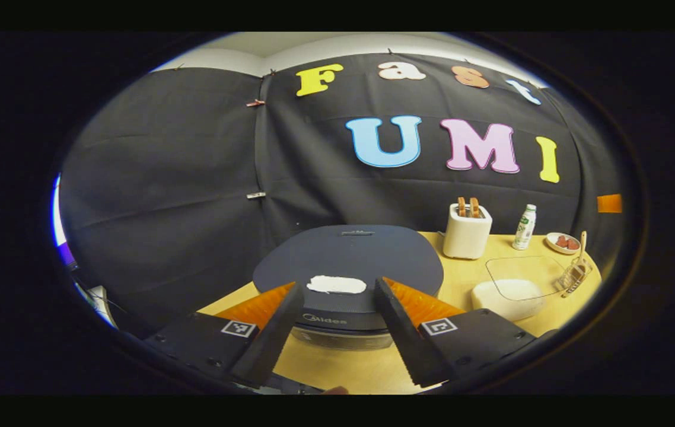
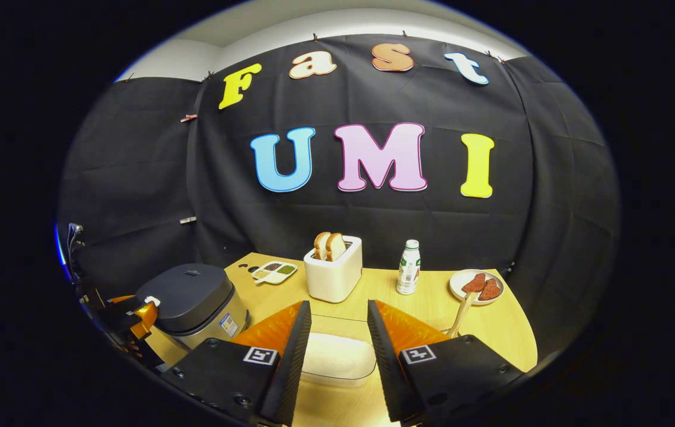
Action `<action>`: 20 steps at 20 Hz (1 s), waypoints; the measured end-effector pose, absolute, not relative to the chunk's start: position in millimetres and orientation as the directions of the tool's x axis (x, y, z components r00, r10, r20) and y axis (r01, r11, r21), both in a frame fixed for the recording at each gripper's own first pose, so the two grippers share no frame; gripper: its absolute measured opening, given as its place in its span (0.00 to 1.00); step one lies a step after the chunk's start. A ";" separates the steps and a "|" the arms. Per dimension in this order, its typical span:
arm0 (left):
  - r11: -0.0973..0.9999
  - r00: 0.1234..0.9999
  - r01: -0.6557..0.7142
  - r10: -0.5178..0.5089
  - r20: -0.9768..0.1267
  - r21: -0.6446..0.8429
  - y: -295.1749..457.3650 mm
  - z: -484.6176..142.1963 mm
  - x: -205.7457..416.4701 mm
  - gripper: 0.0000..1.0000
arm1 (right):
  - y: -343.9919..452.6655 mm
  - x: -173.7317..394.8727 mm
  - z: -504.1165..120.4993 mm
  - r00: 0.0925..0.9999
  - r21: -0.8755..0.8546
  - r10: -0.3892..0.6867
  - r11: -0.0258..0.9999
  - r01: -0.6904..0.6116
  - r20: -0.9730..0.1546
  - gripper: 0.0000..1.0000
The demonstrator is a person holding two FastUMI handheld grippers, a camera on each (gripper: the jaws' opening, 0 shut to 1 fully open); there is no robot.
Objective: Close the left gripper, press the button to open the rice cooker; take a wooden spoon from the chopstick holder with the right hand, scoop a spoonful of rice and pour it into the rice cooker, then put the wooden spoon back into the chopstick holder.
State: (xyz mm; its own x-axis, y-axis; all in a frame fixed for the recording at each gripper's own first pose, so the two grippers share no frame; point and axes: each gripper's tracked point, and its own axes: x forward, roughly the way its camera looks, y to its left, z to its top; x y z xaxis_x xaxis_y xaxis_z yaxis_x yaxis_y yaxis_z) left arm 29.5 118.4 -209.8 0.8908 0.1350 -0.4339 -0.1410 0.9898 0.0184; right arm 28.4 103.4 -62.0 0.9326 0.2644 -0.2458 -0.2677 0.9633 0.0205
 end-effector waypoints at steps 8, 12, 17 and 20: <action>0.990 0.896 -0.144 0.128 -0.426 -0.004 117.4 -216.7 26.9 0.87 | 104.8 29.2 -63.4 0.931 0.017 0.268 0.962 -0.272 -0.249 0.61; 0.991 0.893 -0.132 0.131 -0.430 0.027 116.3 -214.2 29.0 0.86 | 99.3 31.5 -61.6 0.933 0.015 0.261 0.964 -0.266 -0.247 0.61; 0.991 0.897 -0.107 0.130 -0.423 0.076 107.2 -205.5 33.0 0.82 | 90.8 33.5 -59.3 0.937 0.018 0.251 0.967 -0.255 -0.244 0.61; 0.995 0.904 -0.079 0.100 -0.415 0.066 86.5 -195.2 37.3 0.79 | 82.6 35.1 -57.4 0.939 0.021 0.247 0.968 -0.249 -0.240 0.61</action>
